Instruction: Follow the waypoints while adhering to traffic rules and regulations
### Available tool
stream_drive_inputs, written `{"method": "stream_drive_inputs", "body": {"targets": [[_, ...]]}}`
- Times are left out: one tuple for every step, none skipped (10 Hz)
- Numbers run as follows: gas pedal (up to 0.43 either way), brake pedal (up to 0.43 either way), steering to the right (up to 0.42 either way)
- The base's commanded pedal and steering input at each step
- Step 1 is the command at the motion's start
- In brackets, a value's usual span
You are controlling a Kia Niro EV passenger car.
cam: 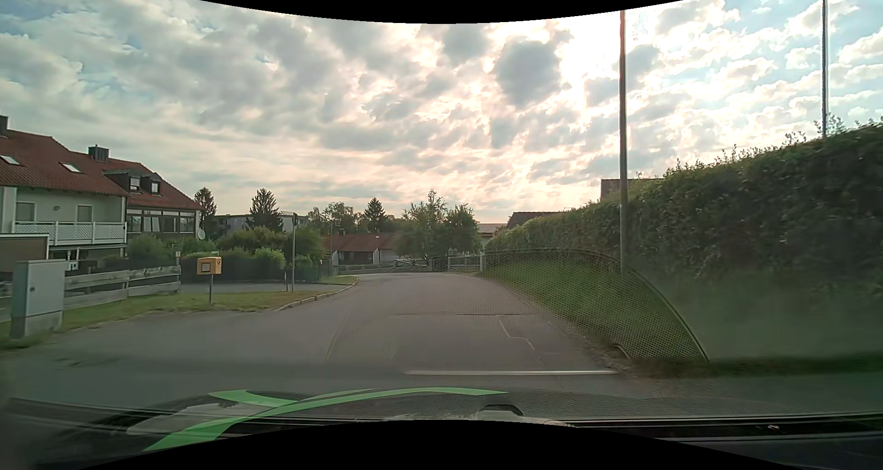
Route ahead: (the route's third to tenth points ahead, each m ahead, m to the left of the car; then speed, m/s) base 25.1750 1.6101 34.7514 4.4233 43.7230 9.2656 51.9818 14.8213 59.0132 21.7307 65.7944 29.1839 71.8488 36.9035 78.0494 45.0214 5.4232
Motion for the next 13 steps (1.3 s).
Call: {"method": "stream_drive_inputs", "body": {"targets": [[0.248,0.0,0.004],[0.228,0.0,0.004],[0.209,0.0,0.004],[0.209,0.0,0.004],[0.209,0.0,0.006],[0.209,0.0,0.006],[0.197,0.0,0.003],[0.197,0.0,0.0],[0.197,0.0,-0.001],[0.197,0.0,-0.001],[0.197,0.0,-0.002],[0.189,0.0,-0.003],[0.177,0.0,-0.004]]}}
